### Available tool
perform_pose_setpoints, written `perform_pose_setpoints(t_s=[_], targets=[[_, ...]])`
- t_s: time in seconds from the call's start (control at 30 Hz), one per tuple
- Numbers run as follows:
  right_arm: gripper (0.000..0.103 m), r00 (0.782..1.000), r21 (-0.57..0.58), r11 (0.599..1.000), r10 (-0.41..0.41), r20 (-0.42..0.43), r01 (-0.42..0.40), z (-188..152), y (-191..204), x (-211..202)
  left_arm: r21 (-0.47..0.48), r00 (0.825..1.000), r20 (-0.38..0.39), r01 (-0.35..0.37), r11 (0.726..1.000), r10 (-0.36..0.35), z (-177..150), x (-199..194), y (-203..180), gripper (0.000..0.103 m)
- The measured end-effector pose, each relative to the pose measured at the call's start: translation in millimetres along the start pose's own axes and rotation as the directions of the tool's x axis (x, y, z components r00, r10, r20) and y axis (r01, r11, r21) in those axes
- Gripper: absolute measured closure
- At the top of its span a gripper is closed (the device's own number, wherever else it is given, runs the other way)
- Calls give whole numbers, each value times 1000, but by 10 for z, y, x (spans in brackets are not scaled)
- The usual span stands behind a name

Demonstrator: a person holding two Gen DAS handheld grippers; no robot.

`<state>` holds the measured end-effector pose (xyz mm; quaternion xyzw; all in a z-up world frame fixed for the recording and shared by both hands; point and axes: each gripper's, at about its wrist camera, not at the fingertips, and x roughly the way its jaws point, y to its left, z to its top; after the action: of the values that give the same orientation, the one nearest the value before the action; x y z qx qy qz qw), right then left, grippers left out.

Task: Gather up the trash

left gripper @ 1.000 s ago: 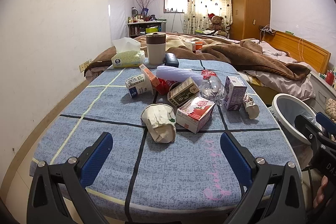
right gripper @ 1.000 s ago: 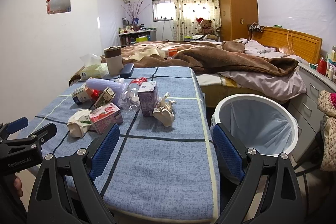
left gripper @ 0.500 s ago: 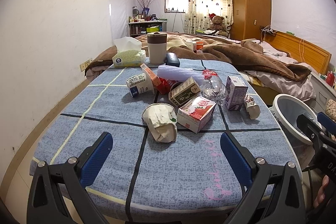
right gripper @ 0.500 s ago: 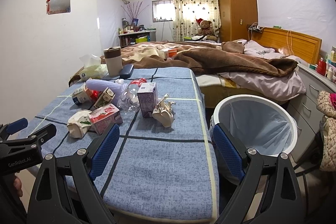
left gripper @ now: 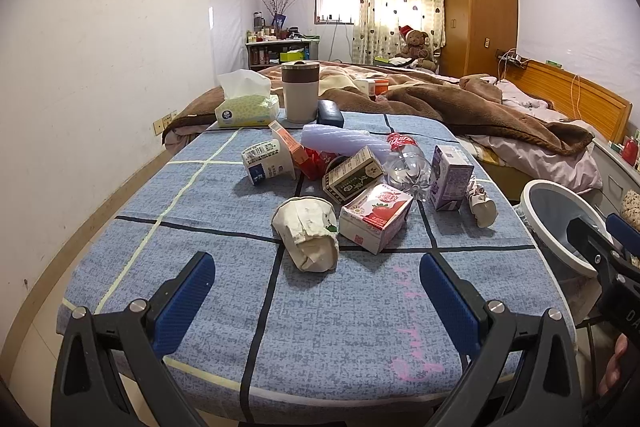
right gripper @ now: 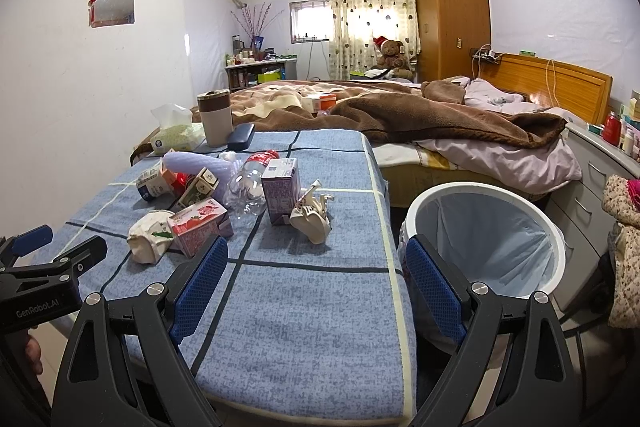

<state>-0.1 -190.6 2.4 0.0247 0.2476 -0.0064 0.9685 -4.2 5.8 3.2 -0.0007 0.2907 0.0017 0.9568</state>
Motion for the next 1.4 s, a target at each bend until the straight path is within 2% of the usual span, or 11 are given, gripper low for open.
perform_pose_setpoints(t_s=[0.63, 0.93, 1.13, 1.27, 1.4], targets=[[10, 1000, -3, 1000, -1, -2, 1, 5, 12, 10, -4, 1000, -7, -1, 1000, 1, 7, 21, 28, 0], [10, 1000, -10, 1000, -3, -6, 3, 20, 16, 63, 0, 1000, -28, 5, 1000, -5, 11, 155, 21, 0], [10, 1000, -10, 1000, -17, -17, 17, 114, 3, 290, -27, 996, -86, 19, 999, -22, 30, 376, 134, 0], [10, 1000, 2, 1000, -19, -22, 19, 205, -27, 516, -115, 990, -116, 63, 991, -77, 41, 563, 344, 0], [11, 999, -13, 1000, -22, -41, 21, 260, 8, 743, -129, 986, -157, 41, 991, -61, 88, 783, 405, 1]])
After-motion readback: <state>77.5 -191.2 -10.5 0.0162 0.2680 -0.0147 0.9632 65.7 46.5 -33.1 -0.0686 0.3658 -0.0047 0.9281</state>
